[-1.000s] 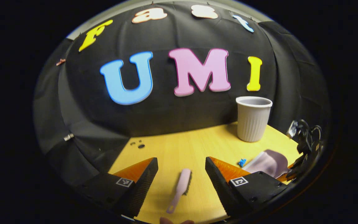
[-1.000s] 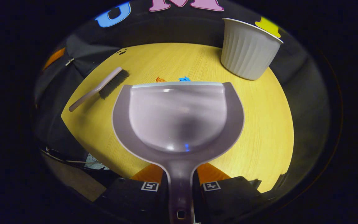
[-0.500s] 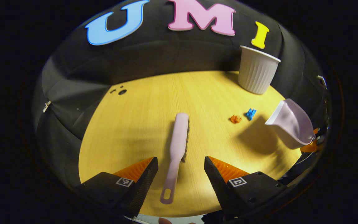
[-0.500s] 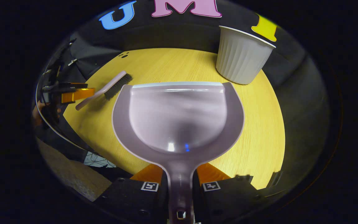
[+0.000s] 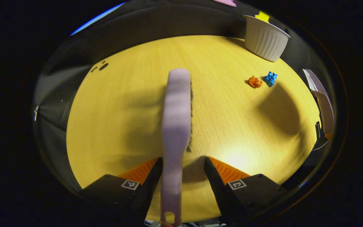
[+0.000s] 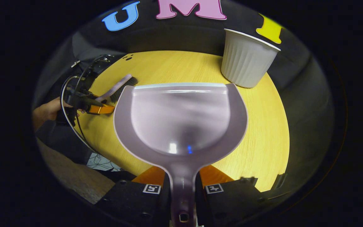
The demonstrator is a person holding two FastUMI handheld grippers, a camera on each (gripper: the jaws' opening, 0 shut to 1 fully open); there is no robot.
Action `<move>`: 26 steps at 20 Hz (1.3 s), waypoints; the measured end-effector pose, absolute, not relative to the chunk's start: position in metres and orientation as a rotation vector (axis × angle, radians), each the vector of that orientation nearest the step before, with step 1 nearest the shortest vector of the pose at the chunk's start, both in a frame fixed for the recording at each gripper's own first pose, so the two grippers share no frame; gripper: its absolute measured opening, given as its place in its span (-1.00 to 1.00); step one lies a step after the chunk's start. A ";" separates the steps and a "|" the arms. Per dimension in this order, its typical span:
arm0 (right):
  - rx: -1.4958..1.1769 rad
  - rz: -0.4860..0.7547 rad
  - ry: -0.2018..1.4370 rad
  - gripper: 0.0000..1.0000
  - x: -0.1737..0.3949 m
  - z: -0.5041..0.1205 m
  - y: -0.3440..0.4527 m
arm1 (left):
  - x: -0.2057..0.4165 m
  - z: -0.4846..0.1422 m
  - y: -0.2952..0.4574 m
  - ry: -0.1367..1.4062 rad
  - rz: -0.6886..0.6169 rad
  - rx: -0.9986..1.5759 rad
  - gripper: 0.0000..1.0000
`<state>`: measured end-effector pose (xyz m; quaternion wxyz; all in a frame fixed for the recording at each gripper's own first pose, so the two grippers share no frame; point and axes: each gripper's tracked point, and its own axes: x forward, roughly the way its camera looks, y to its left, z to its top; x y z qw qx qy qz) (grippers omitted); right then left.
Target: Pick up the small broom and dustpan from the desktop, sweep the trash into the dustpan with the broom, and then empty the trash into the garbage bin.
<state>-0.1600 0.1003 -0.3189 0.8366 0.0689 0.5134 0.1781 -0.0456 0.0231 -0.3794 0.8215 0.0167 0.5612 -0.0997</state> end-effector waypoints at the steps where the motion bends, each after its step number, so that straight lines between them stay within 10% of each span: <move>1: 0.146 0.376 1.087 -0.28 -0.161 -0.319 0.101 | -0.043 -0.379 0.023 1.202 -0.217 0.038 0.70; 5: 0.144 0.386 1.090 -0.36 -0.161 -0.320 0.102 | -0.037 -0.380 0.019 1.218 -0.244 0.023 0.52; 8: 0.148 0.397 1.107 -0.28 -0.162 -0.320 0.103 | -0.033 -0.380 0.032 1.239 -0.183 0.058 -0.32; 10: 0.142 0.410 1.155 -0.27 -0.167 -0.321 0.103 | -0.020 -0.370 0.034 1.191 -0.167 0.094 -0.44; 26: -0.003 0.513 1.413 -0.28 -0.169 -0.368 0.082 | 0.048 -0.341 -0.079 1.171 -0.442 0.244 -0.48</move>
